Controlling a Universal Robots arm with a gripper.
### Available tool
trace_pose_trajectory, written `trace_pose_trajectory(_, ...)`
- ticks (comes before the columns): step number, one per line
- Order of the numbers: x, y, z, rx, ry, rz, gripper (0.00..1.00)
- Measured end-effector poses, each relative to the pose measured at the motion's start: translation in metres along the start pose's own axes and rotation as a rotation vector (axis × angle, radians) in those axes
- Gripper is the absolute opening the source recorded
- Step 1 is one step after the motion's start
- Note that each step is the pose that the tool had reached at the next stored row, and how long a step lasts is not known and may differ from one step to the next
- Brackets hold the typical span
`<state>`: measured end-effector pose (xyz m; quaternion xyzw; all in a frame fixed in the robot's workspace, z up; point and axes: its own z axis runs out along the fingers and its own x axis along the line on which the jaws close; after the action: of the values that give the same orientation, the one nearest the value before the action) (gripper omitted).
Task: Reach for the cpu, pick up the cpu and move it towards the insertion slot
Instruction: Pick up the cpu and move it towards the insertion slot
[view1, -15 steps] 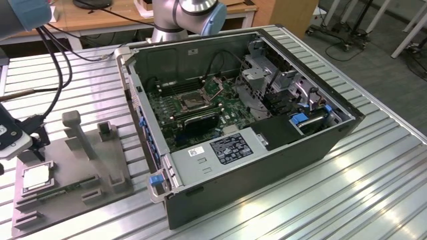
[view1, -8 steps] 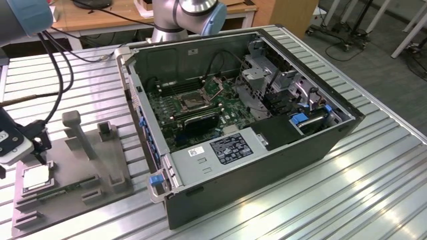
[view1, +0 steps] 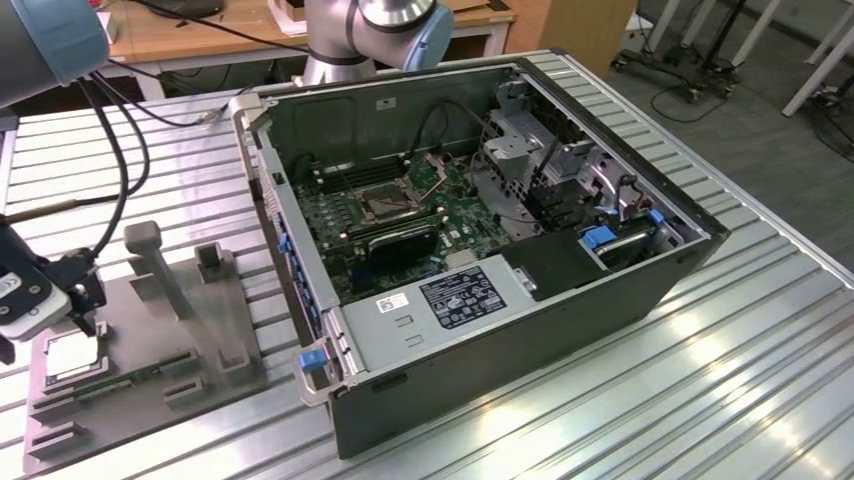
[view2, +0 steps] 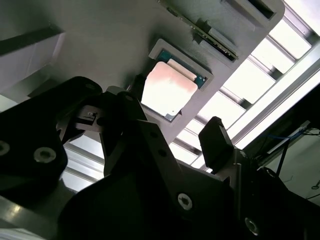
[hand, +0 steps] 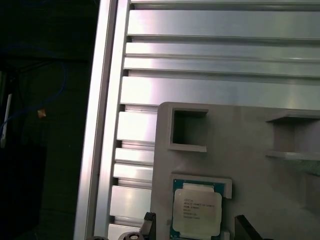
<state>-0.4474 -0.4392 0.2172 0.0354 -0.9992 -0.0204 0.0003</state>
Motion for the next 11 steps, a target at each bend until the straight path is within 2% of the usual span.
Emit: trace_pose_trajectory(11, -0.0001, -0.0003, 0.0016, 0.0001, 0.0001, 0.002, 0.71)
